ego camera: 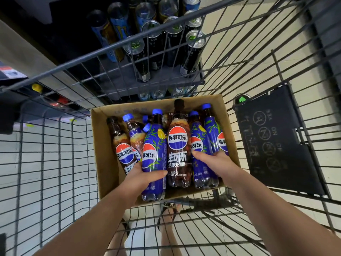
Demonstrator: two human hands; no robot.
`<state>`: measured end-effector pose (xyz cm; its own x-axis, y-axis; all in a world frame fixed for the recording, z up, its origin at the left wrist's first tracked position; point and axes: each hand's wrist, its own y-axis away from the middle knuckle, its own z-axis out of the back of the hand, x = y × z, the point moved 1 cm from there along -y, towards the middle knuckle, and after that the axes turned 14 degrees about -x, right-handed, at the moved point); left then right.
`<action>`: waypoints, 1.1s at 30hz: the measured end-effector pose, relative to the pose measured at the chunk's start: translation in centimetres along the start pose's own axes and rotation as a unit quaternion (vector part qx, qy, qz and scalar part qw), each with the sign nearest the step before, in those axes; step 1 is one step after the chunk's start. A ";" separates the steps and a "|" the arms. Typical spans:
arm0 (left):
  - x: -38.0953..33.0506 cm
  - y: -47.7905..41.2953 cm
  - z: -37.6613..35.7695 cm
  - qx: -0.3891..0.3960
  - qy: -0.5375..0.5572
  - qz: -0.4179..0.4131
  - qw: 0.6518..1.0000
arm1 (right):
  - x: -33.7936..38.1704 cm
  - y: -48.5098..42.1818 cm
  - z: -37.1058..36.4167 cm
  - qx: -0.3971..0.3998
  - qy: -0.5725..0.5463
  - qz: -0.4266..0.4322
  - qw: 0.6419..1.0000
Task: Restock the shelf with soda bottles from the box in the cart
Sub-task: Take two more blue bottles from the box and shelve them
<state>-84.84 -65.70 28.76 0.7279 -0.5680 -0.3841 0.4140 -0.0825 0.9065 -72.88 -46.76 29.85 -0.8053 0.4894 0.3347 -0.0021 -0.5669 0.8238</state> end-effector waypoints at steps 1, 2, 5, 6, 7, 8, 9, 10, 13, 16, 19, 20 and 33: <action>0.0 -0.1 0.1 -0.001 -0.005 -0.005 1.000 | -0.1 0.0 0.0 0.012 -0.003 -0.002 1.000; 0.0 -0.1 0.1 -0.004 -0.003 -0.011 1.000 | -0.1 0.3 0.0 0.025 -0.006 -0.002 1.000; 0.2 0.6 -0.1 -0.016 0.026 -0.021 0.999 | -0.3 1.2 0.5 0.043 -0.038 -0.009 0.998; 0.3 0.9 -0.1 -0.018 0.034 -0.023 0.999 | -0.4 1.5 0.8 0.044 -0.055 -0.010 0.997; 0.4 1.4 0.0 -0.016 0.042 -0.026 0.999 | -0.5 1.8 1.0 0.044 -0.070 -0.006 0.997; 0.5 1.9 0.2 -0.014 0.050 -0.027 0.998 | -0.6 2.2 1.4 0.041 -0.080 0.000 0.996; 0.6 2.5 0.4 -0.013 0.054 -0.032 0.998 | -0.7 2.6 1.7 0.040 -0.089 0.008 0.995; 0.6 3.2 0.7 -0.015 0.055 -0.040 0.998 | -0.7 3.2 2.2 0.037 -0.094 0.017 0.995; 0.3 5.7 1.6 -0.034 0.063 -0.073 0.995 | -0.6 5.3 3.8 0.030 -0.097 0.056 0.993; -0.5 8.6 2.8 -0.064 0.062 -0.111 0.990 | -0.2 7.8 5.1 0.018 -0.095 0.099 0.990; -1.6 11.8 4.3 -0.081 0.069 -0.158 0.982 | 0.4 10.7 5.9 0.005 -0.107 0.145 0.984; -2.0 13.0 4.9 -0.085 0.075 -0.173 0.978 | 0.7 11.9 6.1 0.007 -0.110 0.159 0.981; -3.8 25.8 18.0 -0.156 0.217 -0.292 0.918 | 7.5 30.0 1.2 0.097 -0.126 0.369 0.916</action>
<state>-86.75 -80.45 56.78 0.4530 -0.1165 -0.8839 0.8903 0.0080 0.4552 -78.29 -59.30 57.67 -0.3817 0.1714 0.9083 0.6122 -0.6893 0.3874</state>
